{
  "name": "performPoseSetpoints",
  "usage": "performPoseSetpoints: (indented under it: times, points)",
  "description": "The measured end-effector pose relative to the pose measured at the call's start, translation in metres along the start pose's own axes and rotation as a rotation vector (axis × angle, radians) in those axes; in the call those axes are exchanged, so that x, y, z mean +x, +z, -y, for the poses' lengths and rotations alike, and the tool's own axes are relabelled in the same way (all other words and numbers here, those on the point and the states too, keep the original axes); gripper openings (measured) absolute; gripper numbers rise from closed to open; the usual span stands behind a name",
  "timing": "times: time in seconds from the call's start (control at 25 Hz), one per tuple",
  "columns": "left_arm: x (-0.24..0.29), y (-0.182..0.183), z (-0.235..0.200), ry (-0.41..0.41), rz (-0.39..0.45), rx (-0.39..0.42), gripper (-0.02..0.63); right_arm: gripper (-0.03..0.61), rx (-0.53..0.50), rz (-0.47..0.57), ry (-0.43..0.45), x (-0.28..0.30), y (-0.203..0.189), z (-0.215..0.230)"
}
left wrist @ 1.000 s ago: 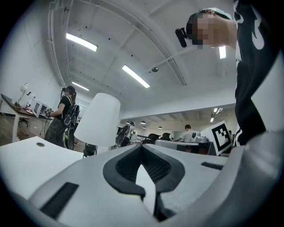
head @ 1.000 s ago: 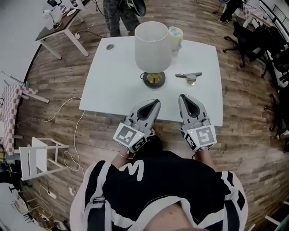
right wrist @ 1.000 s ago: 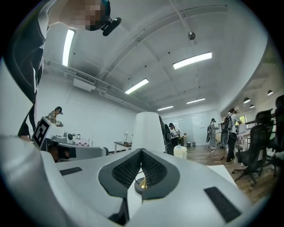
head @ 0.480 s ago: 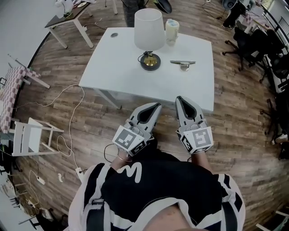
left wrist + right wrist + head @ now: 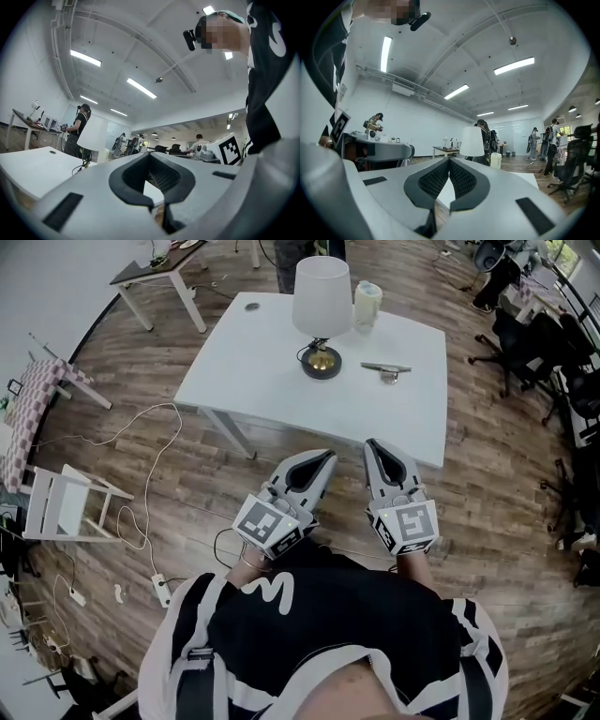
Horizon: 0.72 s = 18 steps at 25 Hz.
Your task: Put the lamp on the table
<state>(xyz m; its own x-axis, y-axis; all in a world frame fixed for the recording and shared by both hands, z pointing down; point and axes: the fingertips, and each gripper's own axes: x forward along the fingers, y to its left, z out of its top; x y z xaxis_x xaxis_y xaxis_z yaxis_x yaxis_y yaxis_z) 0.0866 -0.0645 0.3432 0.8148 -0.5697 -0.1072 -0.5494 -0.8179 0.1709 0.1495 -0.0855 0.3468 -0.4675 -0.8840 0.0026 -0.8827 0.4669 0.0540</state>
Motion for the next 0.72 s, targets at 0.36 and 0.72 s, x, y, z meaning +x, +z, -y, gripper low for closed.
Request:
performPoseSetpoints:
  times: [0.36, 0.72]
  points:
    - [-0.028, -0.007, 0.009, 0.039, -0.007, -0.002, 0.005, 0.018, 0.041, 0.01, 0.035, -0.006, -0.005, -0.023]
    - [-0.05, -0.002, 0.026, 0.019, 0.017, 0.002, 0.005, 0.018, 0.027, -0.003, -0.01, -0.034, -0.004, -0.036]
